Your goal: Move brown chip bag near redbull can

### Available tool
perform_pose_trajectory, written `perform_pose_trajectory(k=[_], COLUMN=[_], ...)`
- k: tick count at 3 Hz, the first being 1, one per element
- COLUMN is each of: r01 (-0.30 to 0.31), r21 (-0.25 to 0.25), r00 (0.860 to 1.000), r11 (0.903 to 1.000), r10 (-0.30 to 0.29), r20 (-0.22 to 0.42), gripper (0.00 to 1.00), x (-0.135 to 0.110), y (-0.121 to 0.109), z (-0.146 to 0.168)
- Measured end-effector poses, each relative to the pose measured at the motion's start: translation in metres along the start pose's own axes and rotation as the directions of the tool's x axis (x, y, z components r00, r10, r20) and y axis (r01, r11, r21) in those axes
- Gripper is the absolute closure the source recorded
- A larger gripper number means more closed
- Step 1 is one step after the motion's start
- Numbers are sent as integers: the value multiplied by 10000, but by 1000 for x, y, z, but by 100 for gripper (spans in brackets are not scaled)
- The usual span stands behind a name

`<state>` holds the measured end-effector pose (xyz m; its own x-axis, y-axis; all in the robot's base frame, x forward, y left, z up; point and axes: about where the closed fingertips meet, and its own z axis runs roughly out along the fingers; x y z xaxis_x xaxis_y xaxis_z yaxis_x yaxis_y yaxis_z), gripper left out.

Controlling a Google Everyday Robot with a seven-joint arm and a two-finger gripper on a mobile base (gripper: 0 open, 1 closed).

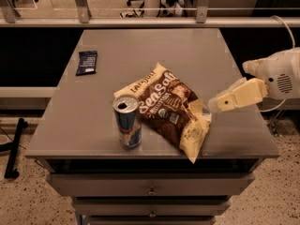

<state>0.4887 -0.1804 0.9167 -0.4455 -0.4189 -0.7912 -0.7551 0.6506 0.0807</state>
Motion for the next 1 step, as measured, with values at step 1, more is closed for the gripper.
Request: perform_pose_trajectory(k=[1], r01=[591], r21=[38], r00=[9932], r11=[9982], r10=[-592], r20=[1005], gripper=[0], x=[21], y=[-55], z=[-31])
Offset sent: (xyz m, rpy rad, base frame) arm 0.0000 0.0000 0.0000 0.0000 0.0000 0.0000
